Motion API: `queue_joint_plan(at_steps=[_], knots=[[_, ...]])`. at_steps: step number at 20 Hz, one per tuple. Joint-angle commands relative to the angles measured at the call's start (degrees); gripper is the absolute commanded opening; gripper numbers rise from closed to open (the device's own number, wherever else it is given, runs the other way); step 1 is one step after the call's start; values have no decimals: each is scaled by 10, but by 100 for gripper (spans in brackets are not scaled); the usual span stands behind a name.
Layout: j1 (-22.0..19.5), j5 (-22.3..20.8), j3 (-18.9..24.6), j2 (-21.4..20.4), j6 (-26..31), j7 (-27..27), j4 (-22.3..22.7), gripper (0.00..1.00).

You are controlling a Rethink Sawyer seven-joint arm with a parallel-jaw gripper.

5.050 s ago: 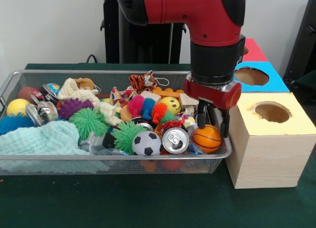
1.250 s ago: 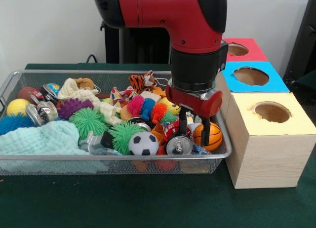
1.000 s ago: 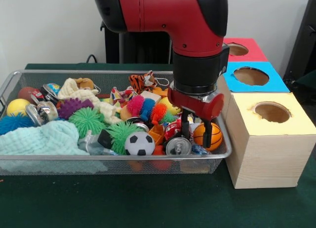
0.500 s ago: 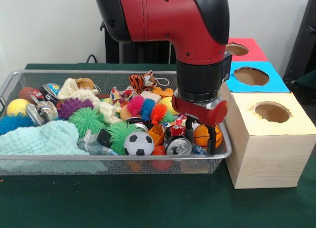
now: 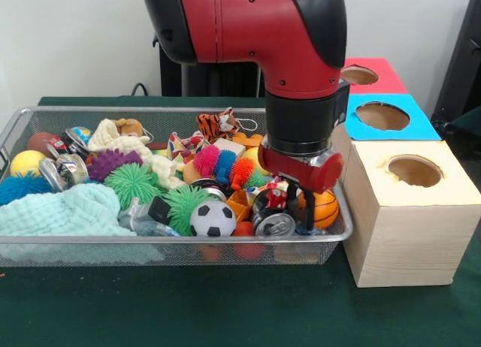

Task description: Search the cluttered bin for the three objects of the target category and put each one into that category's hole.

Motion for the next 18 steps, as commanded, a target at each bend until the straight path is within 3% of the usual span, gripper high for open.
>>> queue_joint_plan(at_steps=[1, 8, 12, 18], knots=[[23, 12, 5, 42, -24, 36, -18, 0], [18, 1, 11, 44, -52, 20, -17, 0], [34, 7, -12, 36, -61, 46, -12, 0], [34, 24, -11, -3, -21, 46, 18, 0]])
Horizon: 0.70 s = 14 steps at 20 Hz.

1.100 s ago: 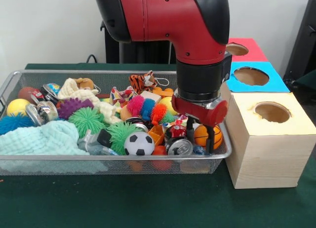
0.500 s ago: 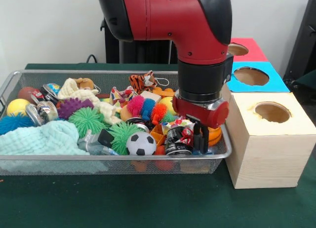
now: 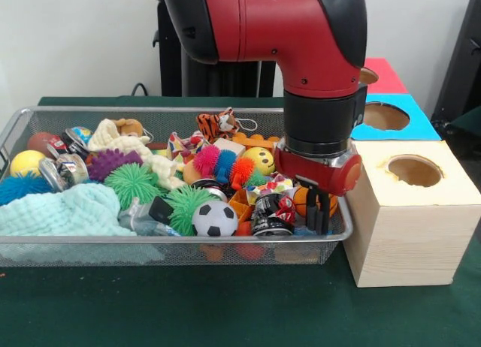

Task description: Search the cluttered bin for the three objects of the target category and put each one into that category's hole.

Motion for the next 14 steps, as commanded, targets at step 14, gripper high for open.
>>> queue_joint_plan(at_steps=[14], knots=[[-6, 50, -1, -142, 133, -6, 106, 0]])
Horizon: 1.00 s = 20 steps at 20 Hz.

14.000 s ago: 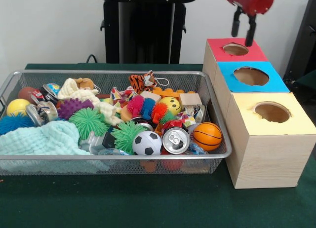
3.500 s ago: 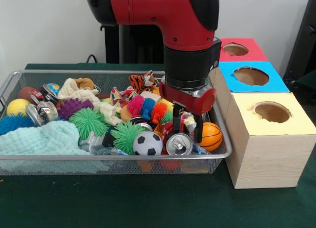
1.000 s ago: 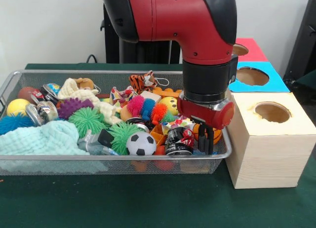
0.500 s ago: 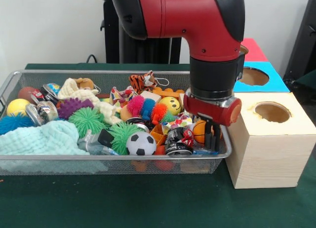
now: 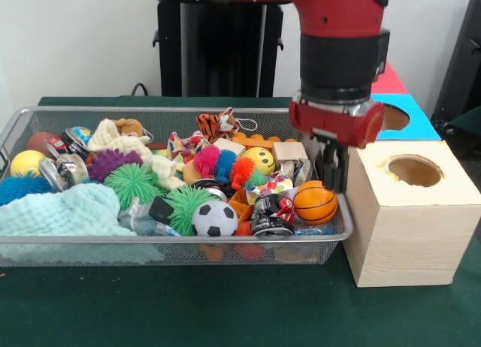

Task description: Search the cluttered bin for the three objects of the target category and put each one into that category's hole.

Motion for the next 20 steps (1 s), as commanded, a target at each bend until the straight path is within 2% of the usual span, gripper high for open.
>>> queue_joint_plan(at_steps=[1, 4, 10, 13, 17, 20], knots=[[-15, 22, 1, -53, 104, -9, 55, 0], [-21, 23, 6, -59, 105, -14, 62, 0], [-31, 13, 14, -31, 71, -19, 58, 0], [-22, 19, 2, -11, 47, 18, 58, 0], [12, 53, -39, -1, 45, 109, 57, 0], [22, 84, -54, 4, 44, 142, 62, 0]])
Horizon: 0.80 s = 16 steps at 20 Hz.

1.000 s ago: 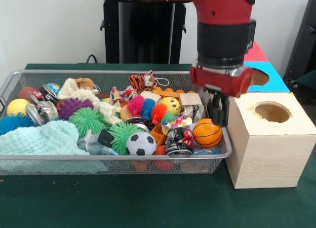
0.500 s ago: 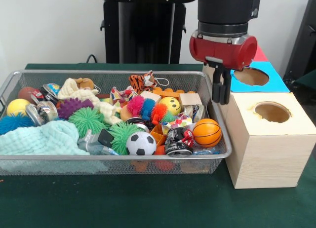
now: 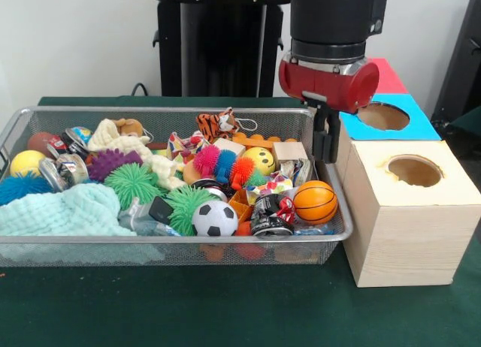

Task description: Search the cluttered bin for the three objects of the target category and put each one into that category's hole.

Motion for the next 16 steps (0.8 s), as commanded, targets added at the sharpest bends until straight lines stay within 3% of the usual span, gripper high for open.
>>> queue_joint_plan(at_steps=[1, 12, 16], knots=[[25, 62, -41, 43, 4, 147, 54, 0], [88, 209, -124, 55, -32, 248, 84, 0], [97, 251, -137, 64, -44, 245, 91, 0]])
